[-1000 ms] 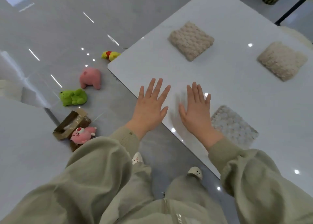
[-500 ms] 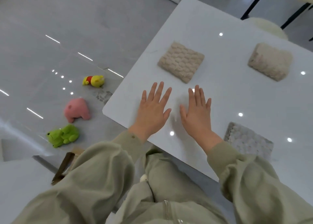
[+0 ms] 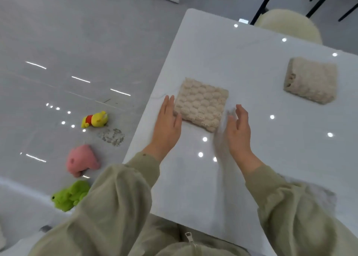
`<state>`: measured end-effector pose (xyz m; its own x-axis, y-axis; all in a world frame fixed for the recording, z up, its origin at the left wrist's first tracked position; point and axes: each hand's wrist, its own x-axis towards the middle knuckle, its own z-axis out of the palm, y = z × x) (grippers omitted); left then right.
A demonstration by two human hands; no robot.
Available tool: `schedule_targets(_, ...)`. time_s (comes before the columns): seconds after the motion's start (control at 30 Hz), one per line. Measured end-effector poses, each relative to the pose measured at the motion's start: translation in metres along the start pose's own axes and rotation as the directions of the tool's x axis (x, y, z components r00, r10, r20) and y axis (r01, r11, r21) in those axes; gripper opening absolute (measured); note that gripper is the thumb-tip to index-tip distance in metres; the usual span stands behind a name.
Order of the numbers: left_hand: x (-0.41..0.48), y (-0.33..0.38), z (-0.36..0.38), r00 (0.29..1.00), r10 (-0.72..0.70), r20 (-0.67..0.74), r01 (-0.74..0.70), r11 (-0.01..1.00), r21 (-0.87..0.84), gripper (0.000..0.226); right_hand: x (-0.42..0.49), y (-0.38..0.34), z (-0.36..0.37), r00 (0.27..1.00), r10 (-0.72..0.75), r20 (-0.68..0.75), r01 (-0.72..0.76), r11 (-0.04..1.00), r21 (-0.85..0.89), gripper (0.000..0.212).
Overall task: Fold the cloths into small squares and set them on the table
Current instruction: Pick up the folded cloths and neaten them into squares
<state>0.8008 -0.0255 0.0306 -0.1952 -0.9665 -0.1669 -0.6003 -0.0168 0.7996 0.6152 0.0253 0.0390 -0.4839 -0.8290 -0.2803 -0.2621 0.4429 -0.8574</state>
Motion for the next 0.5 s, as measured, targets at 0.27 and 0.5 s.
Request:
schedule_targets(0.27,0.086,0.02,0.003,0.987,0.154,0.042,-0.151,0.986,-0.07,0.054,0.039,-0.017,0.028,0.982,0.092,-0.166,-0.058,0.978,0.199,0.043)
schedule_targets(0.5,0.097,0.003,0.016,0.982,0.169,0.09,-0.166,0.985,-0.04,0.054,0.052,-0.022,0.044,0.979,0.082,-0.185,-0.038,0.972,0.231,0.044)
